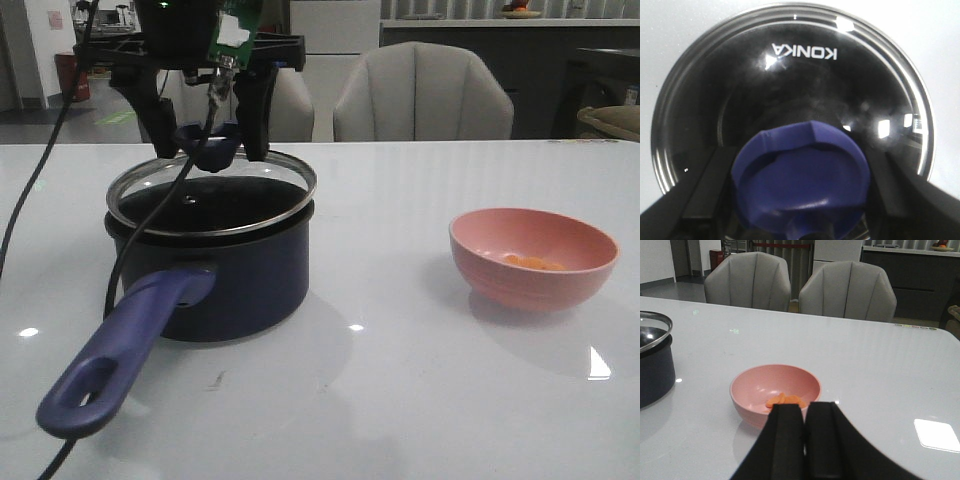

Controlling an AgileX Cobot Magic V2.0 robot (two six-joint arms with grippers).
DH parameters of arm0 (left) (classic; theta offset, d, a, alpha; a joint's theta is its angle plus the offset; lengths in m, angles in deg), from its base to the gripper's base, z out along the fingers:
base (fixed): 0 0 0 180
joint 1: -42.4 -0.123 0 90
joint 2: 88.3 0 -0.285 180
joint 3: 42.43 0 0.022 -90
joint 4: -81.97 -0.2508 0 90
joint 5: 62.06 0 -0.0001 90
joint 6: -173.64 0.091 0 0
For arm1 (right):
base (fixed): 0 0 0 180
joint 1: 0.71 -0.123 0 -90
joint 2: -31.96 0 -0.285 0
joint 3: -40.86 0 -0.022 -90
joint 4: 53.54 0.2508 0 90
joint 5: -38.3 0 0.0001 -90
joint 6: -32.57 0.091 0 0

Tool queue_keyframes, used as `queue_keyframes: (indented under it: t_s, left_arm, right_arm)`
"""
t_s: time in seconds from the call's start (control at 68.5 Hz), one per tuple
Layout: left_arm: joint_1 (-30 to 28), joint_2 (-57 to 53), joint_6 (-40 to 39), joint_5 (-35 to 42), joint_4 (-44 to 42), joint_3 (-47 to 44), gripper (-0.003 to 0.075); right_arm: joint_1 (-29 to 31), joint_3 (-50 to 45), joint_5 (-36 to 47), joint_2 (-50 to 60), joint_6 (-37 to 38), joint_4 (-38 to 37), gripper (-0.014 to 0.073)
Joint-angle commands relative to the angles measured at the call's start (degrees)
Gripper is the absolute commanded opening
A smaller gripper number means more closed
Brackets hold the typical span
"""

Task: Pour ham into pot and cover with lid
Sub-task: 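Lift the glass lid off the saucepan with the left gripper, then set the glass lid down on the table beside the saucepan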

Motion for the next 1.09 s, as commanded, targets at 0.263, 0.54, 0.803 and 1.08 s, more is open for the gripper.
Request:
queue_keyframes:
  t_s: [0.263,0.54,0.803,1.08]
  left_arm:
    - [-2.2,-9.0,0.3,1.4,-2.3,2.0,0.0386]
    - [-10.2,-13.4,8.3,-2.1,-2.4,2.0,0.0386]
    - [-21.3,-16.8,16.5,-1.2,-2.5,-3.1,0.0386]
    - [-30.6,-17.2,21.6,8.0,1.9,-16.8,0.0386]
  right_arm:
    - [0.1,0.2,4.7,1.1,-0.4,-0.6,0.015]
    - [0.1,0.2,4.7,1.1,-0.4,-0.6,0.015]
    - [0.1,0.2,4.7,1.1,-0.4,-0.6,0.015]
    - [0.1,0.2,4.7,1.1,-0.4,-0.6,0.015]
